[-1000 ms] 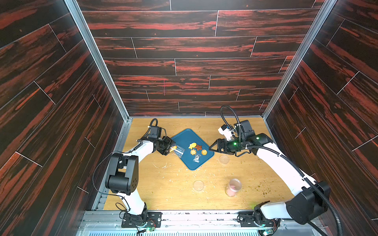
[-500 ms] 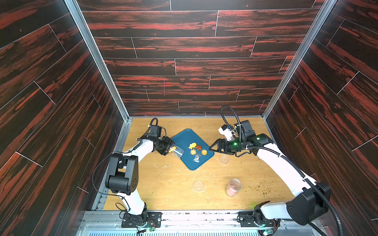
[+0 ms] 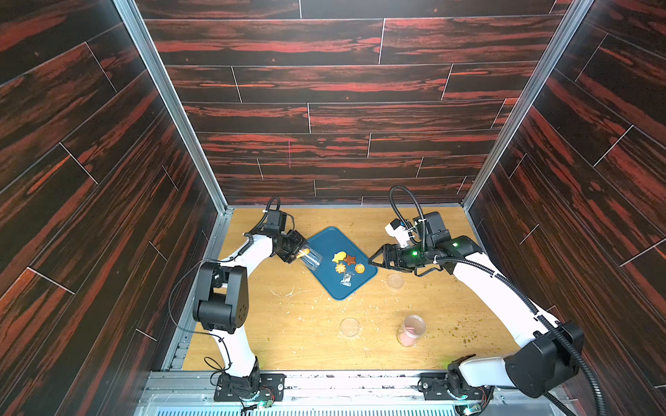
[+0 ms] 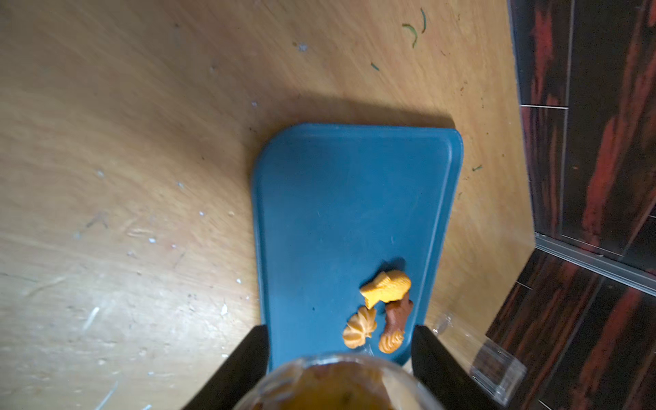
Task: Pour the cookies out of the jar
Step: Pour the cookies in the jar onto the tray.
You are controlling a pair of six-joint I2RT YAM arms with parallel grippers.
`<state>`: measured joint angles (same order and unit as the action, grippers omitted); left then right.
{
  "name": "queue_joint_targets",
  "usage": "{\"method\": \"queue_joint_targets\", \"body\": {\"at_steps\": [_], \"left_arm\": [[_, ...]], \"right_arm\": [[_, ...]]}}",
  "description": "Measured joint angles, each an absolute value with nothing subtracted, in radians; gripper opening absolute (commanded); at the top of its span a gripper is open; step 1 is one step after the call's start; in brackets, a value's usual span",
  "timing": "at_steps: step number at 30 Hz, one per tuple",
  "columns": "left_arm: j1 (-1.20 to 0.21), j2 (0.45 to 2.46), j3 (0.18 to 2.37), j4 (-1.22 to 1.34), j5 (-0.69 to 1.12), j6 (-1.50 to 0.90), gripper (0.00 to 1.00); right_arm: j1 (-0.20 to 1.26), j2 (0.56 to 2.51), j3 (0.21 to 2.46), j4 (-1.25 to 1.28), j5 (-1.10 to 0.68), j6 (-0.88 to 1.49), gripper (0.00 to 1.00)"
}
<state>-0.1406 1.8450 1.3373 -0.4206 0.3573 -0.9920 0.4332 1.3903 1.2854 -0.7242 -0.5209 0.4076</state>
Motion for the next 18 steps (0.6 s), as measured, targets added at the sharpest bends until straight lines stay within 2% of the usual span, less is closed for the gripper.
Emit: {"method": "queue_joint_targets", "body": {"at_steps": [18], "left_arm": [[-0.235, 1.934, 1.51, -0.498, 0.265, -0.905, 0.56]], "right_arm": [[0.433, 1.391, 1.301, -0.755, -0.521, 0.379, 0.84]]}}
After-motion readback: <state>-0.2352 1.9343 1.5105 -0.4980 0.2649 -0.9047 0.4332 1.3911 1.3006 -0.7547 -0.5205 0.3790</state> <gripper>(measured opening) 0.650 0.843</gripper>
